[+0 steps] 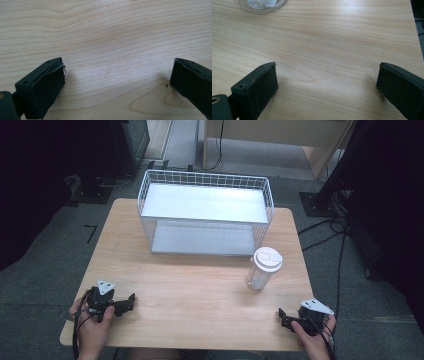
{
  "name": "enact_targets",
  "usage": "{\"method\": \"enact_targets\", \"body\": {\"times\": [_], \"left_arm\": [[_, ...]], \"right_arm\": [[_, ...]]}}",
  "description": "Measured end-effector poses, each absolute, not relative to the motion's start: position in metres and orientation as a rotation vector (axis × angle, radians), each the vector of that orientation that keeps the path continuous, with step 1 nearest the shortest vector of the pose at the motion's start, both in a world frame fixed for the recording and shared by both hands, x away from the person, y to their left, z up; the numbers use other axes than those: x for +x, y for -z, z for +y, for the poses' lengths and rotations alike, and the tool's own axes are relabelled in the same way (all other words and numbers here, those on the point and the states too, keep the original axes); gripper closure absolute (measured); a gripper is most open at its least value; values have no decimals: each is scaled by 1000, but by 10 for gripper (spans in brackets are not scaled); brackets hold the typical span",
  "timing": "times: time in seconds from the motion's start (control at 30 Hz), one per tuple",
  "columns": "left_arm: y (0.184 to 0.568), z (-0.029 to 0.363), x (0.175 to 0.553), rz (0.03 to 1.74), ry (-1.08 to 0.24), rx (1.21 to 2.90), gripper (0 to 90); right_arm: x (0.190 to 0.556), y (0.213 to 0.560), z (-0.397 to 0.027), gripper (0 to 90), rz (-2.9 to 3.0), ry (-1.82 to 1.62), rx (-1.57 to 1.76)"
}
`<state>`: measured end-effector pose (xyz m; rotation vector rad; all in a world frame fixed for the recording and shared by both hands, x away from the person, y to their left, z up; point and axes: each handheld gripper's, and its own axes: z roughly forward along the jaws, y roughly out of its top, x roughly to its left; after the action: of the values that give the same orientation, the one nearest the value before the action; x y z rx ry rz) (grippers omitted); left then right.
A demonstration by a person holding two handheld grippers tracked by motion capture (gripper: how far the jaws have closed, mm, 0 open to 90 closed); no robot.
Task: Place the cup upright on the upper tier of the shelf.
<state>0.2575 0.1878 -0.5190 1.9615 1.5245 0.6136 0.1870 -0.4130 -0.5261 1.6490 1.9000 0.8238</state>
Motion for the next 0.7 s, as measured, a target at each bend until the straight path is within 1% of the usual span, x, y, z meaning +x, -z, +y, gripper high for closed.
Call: {"method": "enact_targets", "body": {"times": [0.1, 0.37, 0.5, 0.7], "left_arm": [[519, 189, 257, 1523, -606, 1955, 0], [519, 188, 257, 1523, -614, 1961, 0], [519, 188, 257, 1522, -616, 1961, 0], [519, 188, 257, 1522, -614, 1961, 0]], "right_arm": [[188, 526, -410, 14, 1876, -810, 1675], [196, 523, -398, 16, 1865, -786, 1716], [201, 506, -392, 15, 1802, -942, 1680], [210, 492, -378, 14, 1728, -1064, 1670]]}}
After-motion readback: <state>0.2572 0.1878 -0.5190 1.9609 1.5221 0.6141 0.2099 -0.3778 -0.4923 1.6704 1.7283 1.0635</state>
